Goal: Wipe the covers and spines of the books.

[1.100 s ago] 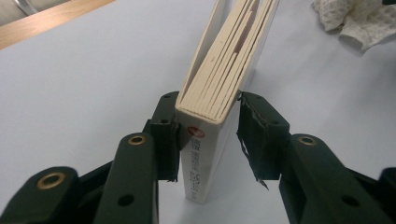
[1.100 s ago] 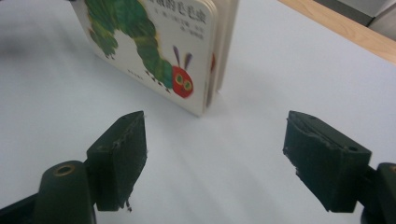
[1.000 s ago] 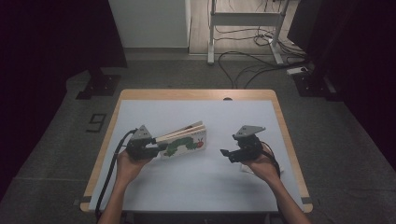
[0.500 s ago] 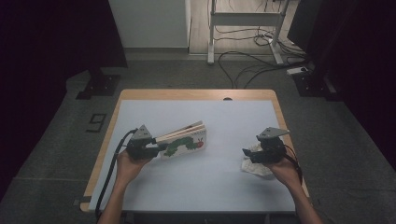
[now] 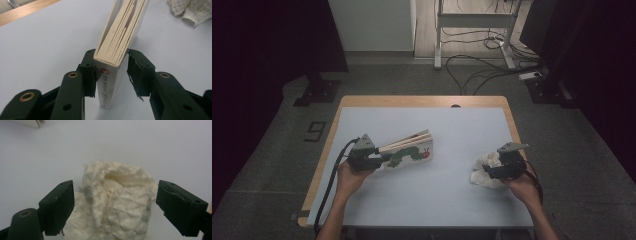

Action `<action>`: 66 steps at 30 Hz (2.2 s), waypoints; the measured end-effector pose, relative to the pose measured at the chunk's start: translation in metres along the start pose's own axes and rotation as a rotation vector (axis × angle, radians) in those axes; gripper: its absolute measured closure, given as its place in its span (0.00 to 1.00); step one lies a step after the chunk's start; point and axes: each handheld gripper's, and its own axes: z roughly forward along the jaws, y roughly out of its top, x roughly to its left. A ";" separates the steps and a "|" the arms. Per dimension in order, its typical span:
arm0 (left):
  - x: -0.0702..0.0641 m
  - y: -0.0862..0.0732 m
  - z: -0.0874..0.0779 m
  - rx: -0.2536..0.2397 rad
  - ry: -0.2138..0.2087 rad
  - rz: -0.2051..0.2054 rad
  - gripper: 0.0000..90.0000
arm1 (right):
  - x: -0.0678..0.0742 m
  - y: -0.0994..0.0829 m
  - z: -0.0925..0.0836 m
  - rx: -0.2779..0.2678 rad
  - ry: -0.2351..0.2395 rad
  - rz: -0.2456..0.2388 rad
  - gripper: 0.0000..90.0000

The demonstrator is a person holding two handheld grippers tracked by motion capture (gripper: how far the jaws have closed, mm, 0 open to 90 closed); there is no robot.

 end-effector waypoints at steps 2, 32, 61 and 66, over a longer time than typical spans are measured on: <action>0.000 0.000 0.000 0.001 0.000 0.001 0.66 | -0.002 -0.005 0.006 0.014 0.003 0.011 0.19; 0.000 0.000 0.000 0.006 0.000 0.003 0.66 | 0.003 -0.008 -0.006 -0.057 0.049 0.057 0.65; 0.000 0.000 0.000 0.006 0.001 0.004 0.67 | 0.055 0.035 -0.009 -0.101 0.182 -0.080 0.64; 0.000 0.000 0.000 0.005 0.002 0.004 0.67 | 0.065 0.043 -0.004 -0.103 0.207 -0.100 0.64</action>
